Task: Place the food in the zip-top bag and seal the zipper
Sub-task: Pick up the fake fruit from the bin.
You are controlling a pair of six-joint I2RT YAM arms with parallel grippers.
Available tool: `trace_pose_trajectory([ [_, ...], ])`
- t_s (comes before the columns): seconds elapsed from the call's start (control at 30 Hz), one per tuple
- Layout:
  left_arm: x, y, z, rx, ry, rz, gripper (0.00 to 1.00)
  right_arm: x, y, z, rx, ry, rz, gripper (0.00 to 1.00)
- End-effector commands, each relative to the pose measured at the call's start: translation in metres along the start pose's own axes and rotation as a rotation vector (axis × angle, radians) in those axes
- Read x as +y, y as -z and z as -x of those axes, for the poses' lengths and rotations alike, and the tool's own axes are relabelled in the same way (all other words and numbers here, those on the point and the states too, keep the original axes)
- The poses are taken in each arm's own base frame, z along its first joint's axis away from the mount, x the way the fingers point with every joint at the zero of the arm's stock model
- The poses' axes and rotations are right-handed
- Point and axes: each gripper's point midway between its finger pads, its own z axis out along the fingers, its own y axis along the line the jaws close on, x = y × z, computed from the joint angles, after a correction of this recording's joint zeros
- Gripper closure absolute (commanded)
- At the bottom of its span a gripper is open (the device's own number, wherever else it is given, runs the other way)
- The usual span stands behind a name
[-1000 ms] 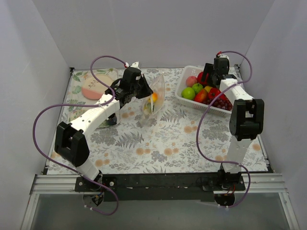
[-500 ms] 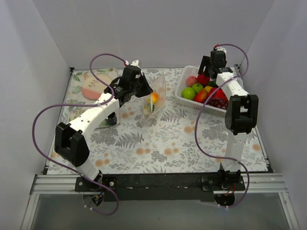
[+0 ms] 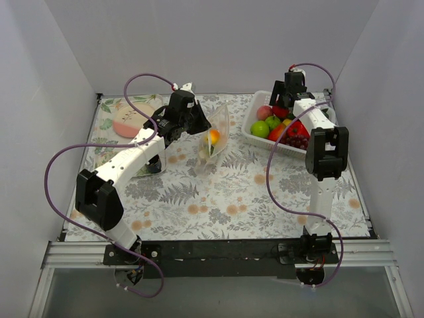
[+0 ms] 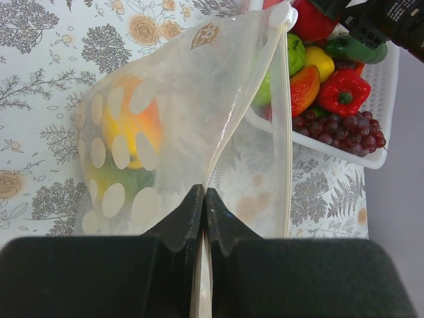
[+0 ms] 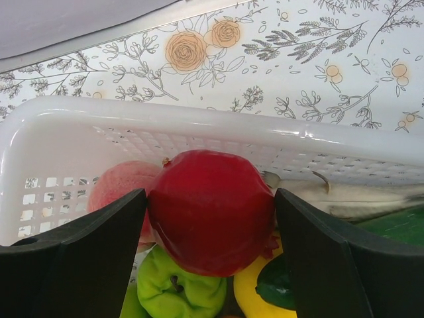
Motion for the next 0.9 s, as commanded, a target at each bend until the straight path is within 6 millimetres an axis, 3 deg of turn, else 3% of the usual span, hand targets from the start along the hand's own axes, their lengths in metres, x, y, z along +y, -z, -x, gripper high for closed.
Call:
trace_pose_trajectory([
  [0.0,-0.014,0.023,0.021,-0.059,-0.005,-0.044,1.00,0.007,0.006,-0.001,0.018,0.041,-0.001,0.15],
  [0.2,-0.013,0.021,0.018,-0.055,-0.002,-0.043,1.00,0.007,-0.001,-0.021,0.087,0.093,-0.016,0.12],
  [0.47,-0.011,0.021,0.018,-0.057,-0.002,-0.043,1.00,0.009,-0.001,-0.013,0.074,0.099,-0.018,0.14],
  [0.6,-0.011,0.022,0.018,-0.059,-0.005,-0.044,1.00,0.010,0.000,-0.012,0.079,0.093,-0.015,0.32],
  [0.63,-0.011,0.022,0.018,-0.060,-0.005,-0.045,1.00,0.011,0.003,-0.009,0.074,0.088,-0.012,0.48],
  [0.7,-0.011,0.023,0.018,-0.060,-0.006,-0.045,1.00,0.012,0.008,-0.003,0.060,0.077,-0.007,0.65],
  [0.77,-0.011,0.023,0.017,-0.060,-0.006,-0.045,1.00,0.012,0.017,0.010,0.032,0.069,-0.008,0.71],
  [0.87,-0.011,0.022,0.018,-0.061,-0.006,-0.046,1.00,0.014,0.032,0.029,-0.005,0.058,-0.001,0.73],
])
